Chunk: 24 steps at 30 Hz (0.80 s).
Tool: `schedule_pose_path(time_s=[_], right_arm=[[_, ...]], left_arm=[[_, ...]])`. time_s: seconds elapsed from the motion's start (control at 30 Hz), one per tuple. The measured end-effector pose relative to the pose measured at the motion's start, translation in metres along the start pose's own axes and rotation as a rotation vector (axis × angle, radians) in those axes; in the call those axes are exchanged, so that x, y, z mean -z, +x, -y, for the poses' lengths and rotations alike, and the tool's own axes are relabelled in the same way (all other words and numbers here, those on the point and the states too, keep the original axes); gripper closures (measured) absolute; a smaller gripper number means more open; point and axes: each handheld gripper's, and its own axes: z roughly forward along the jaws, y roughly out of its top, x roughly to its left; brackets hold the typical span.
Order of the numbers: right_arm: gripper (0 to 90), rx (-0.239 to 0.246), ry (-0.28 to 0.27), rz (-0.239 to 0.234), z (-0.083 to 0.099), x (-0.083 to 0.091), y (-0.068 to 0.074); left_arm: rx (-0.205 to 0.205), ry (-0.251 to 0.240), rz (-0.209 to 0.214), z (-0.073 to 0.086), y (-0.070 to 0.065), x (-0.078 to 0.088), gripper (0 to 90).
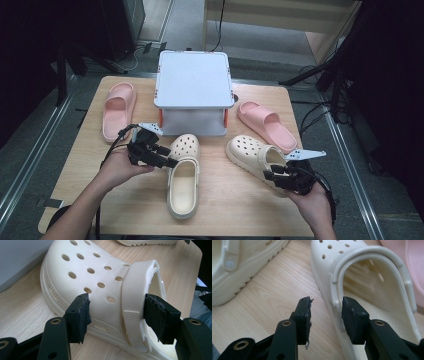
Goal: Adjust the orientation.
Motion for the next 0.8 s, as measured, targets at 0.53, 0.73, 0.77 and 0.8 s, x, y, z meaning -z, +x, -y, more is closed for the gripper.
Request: schedule_pose_path(time_s=[0.53,0.73,0.77,0.8], right_arm=[[65.4,0.048,0.068,-0.006,-0.010,-0.029,-0.011],[72.2,0.081,0.084,-0.008,-0.018,-0.038,-0.009],[73.9,0.079,0.086,-0.007,-0.019,-0.039,-0.010],[74.9,0.078,0.088,-0.006,-0.020,-0.039,-0.010]], left_arm=[[-0.009,0.005,-0.048,0.014,-0.004,0.011,38.3],[0.019,-0.009,-0.064,0.023,-0.004,0.017,38.3],[0.020,-0.011,-0.068,0.024,-0.004,0.018,38.3],[0.022,-0.010,-0.072,0.026,-0.004,0.019,38.3]])
